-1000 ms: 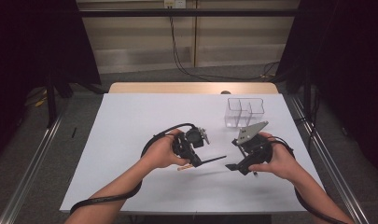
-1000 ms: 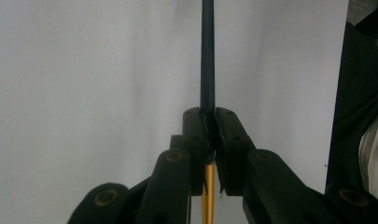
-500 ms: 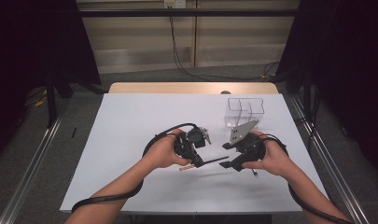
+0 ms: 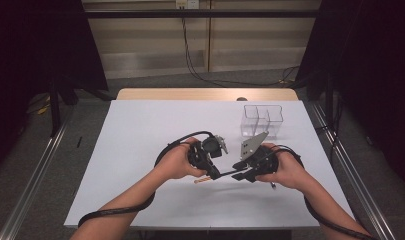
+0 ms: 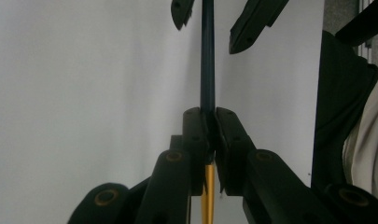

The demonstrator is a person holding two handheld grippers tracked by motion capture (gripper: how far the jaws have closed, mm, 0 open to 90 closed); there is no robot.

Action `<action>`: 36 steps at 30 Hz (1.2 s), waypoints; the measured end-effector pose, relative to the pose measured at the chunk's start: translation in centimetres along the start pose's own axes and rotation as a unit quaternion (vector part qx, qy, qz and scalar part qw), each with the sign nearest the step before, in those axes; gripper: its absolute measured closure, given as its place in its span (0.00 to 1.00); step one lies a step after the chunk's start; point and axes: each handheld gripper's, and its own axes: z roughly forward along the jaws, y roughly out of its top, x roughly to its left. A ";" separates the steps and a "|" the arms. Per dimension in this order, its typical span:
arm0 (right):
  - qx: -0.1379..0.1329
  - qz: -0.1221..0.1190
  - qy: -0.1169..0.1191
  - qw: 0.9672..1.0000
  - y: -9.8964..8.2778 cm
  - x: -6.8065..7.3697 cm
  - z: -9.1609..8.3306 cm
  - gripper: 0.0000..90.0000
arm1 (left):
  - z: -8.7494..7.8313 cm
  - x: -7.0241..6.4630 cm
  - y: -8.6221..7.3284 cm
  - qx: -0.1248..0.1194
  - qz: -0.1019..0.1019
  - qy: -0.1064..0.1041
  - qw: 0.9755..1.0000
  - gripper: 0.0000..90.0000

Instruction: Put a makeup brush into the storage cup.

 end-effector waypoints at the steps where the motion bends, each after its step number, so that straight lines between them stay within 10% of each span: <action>1: 0.005 -0.003 0.002 1.000 0.0 0.1 0.1 0.73 | -0.1 0.1 0.0 0.004 0.003 -0.003 1.000 0.93; 8: 0.020 -0.018 0.014 1.000 -0.4 0.2 0.5 0.89 | -0.4 0.4 -0.1 -0.007 0.002 -0.037 0.999 0.93; 24: 0.017 -0.036 0.019 0.999 -0.9 0.8 0.9 0.95 | -1.5 1.5 -1.4 -0.063 -0.011 -0.038 0.997 0.83; 36: 0.011 -0.016 0.006 1.000 -2.0 0.5 0.6 0.95 | -2.2 2.2 -3.5 -0.142 -0.044 -0.037 0.988 0.60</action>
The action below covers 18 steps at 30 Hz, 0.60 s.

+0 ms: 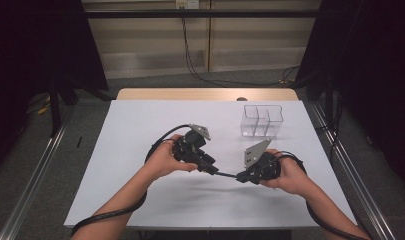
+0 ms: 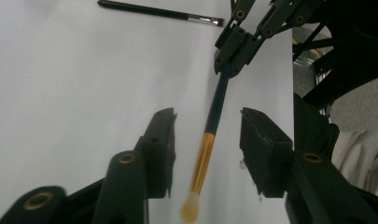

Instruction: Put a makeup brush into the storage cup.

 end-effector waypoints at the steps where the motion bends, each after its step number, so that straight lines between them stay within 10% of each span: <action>1: 0.000 0.003 -0.001 1.000 -0.1 0.0 0.0 0.95 | -0.1 0.0 -0.1 -0.006 0.001 -0.004 1.000 0.56; 18: -0.024 0.028 -0.012 0.999 -0.7 0.0 0.1 0.95 | -1.0 0.0 -1.7 -0.134 0.026 0.037 0.990 0.09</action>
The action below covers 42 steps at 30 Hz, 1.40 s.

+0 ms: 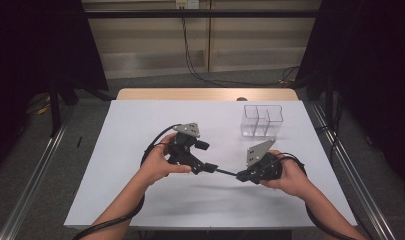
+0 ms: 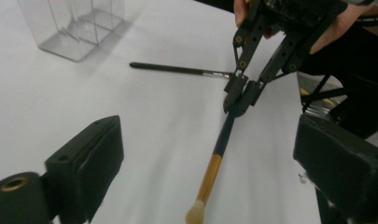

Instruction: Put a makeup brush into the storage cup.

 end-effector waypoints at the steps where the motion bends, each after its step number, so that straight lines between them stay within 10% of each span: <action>1: -0.001 0.002 -0.001 1.000 0.0 0.0 0.0 0.95 | -0.1 -0.1 -0.1 -0.008 -0.003 0.004 1.000 0.09; 17: -0.054 0.041 -0.015 0.998 -0.6 -0.1 0.0 0.95 | -1.4 0.5 -1.2 -0.097 -0.020 0.031 0.995 0.04; 42: -0.157 0.099 -0.044 0.982 0.3 -0.1 0.0 0.95 | -0.8 0.5 -1.9 -0.124 -0.030 0.041 0.991 0.04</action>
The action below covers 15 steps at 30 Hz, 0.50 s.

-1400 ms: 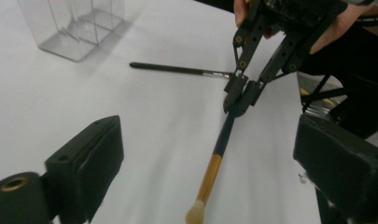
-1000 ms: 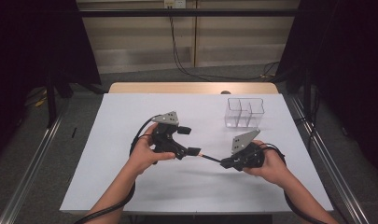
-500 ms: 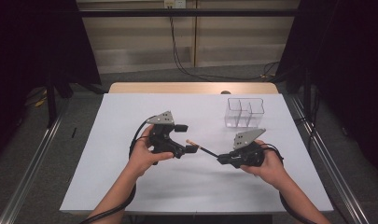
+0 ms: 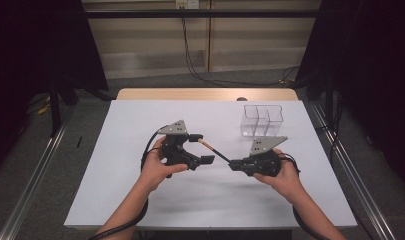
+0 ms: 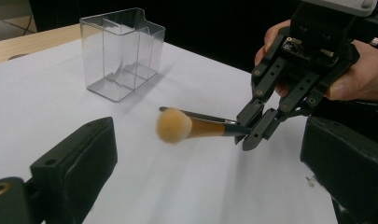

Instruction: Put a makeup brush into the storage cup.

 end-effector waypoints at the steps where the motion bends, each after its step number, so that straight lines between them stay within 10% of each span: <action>1: -0.002 0.002 0.000 1.000 0.0 0.0 0.0 0.95 | 0.1 0.0 0.0 -0.001 -0.001 0.000 1.000 0.04; 15: -0.036 0.016 -0.014 0.999 0.8 0.2 0.3 0.95 | 0.5 -0.2 0.1 -0.025 0.000 0.003 1.000 0.12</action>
